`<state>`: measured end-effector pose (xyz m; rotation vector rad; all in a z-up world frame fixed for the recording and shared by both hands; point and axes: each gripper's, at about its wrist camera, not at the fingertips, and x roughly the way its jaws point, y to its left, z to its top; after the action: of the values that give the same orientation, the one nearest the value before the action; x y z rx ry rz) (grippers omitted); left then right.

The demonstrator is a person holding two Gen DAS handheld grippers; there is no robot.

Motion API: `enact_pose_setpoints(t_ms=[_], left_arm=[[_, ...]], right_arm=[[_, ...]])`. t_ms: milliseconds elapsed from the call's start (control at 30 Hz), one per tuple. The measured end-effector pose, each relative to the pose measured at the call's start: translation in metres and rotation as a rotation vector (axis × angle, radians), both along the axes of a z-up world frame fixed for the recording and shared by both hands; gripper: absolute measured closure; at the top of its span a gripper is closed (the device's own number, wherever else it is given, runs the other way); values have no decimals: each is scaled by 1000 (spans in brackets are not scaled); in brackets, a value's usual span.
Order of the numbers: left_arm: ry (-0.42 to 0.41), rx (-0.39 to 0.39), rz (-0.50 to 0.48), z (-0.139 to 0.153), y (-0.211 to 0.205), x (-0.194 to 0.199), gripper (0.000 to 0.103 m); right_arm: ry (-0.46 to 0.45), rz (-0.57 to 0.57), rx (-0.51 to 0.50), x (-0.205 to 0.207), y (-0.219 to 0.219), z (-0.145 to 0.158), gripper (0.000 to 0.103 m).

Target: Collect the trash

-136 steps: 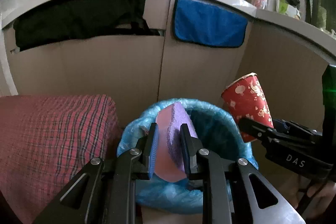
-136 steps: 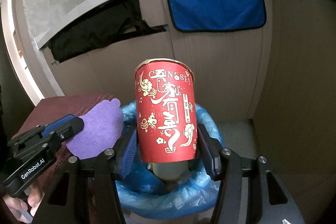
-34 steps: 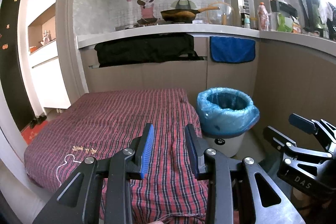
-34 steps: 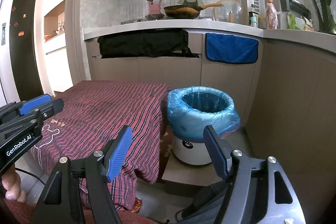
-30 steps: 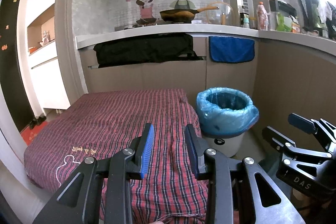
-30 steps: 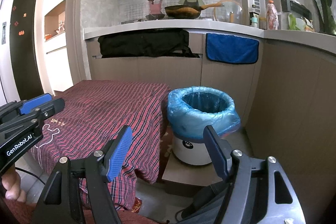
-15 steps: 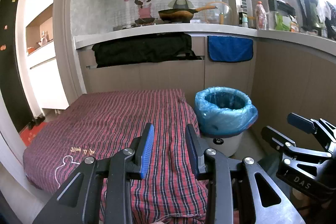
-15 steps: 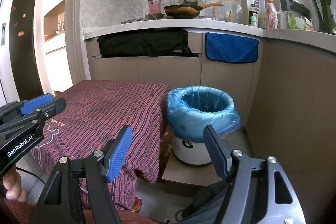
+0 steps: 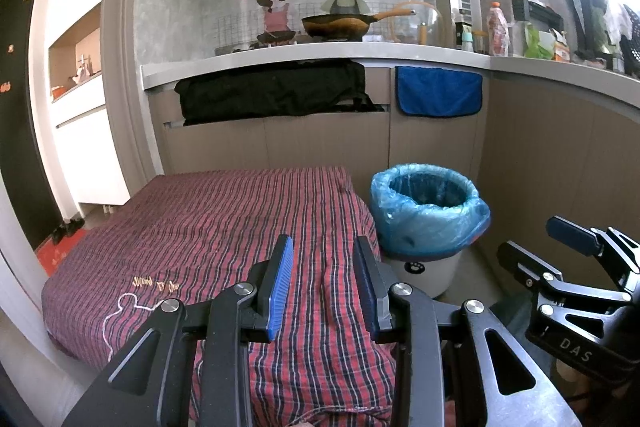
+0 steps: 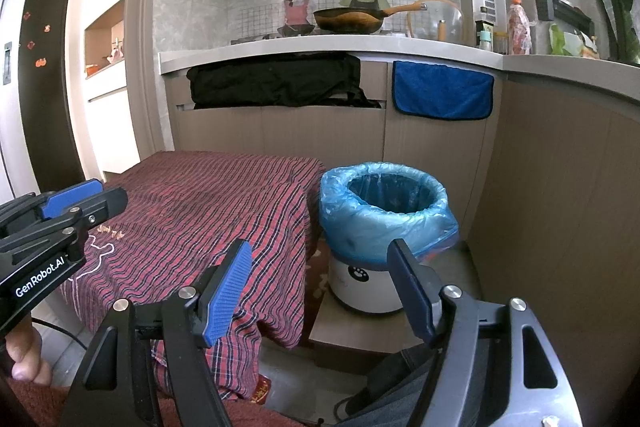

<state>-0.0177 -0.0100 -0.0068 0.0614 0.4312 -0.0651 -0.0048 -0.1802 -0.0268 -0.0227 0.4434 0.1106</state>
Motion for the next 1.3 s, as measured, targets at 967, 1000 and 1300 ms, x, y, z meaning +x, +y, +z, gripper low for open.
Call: enact_pose_setpoints(t_ms=[967,1000,1300], left_arm=[[8,-3,-1,-1,-1,1,71],[9,-3,-2,-1,-1,1,71],[14,-5,0,-2,-1,1,71]], right_arm=[[11,12,7,4,-3,-2,35],[12,13,7,5,-3,-2,35],[13,14,8,5,-4,-2,35]])
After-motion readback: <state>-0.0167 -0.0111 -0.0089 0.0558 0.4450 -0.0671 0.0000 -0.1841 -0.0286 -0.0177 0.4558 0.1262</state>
